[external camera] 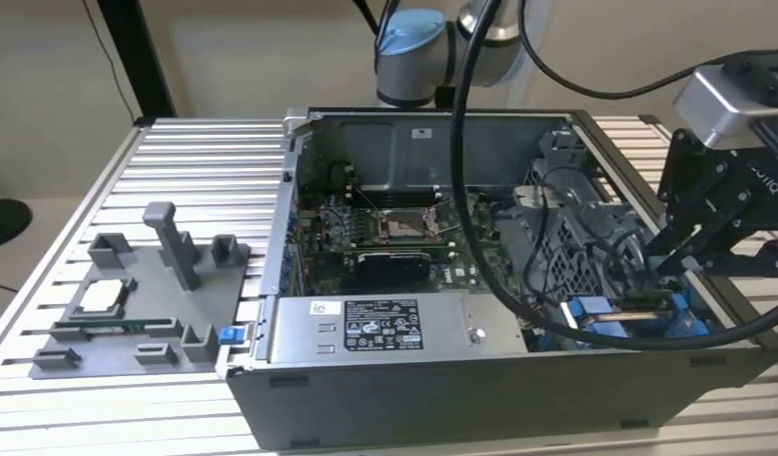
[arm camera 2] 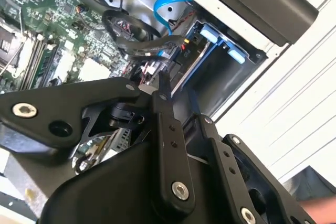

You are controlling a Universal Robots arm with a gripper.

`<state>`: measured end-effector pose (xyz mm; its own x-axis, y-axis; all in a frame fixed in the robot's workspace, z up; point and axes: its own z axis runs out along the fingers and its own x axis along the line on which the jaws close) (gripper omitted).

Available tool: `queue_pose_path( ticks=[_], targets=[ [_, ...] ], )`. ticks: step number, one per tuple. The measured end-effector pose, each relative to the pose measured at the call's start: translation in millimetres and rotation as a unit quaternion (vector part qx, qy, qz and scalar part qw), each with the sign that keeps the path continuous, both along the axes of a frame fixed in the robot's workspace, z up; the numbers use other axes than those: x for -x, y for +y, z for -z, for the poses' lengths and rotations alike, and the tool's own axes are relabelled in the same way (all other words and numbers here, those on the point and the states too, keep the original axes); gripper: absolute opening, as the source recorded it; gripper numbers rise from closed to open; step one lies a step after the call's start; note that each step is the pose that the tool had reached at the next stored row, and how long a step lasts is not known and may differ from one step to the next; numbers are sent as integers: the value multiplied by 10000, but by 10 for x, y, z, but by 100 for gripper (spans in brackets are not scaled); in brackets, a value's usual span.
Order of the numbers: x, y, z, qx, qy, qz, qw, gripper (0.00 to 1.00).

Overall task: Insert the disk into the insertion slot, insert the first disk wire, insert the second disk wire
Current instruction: 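Insert the second disk wire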

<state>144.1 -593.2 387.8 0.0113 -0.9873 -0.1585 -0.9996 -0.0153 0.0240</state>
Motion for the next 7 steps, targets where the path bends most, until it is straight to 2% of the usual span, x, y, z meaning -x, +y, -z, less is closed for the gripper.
queue_pose_path(
  ticks=[7],
  targets=[
    [0, 0, -12, 2, 0, 0, 10000, 100]
  ],
)
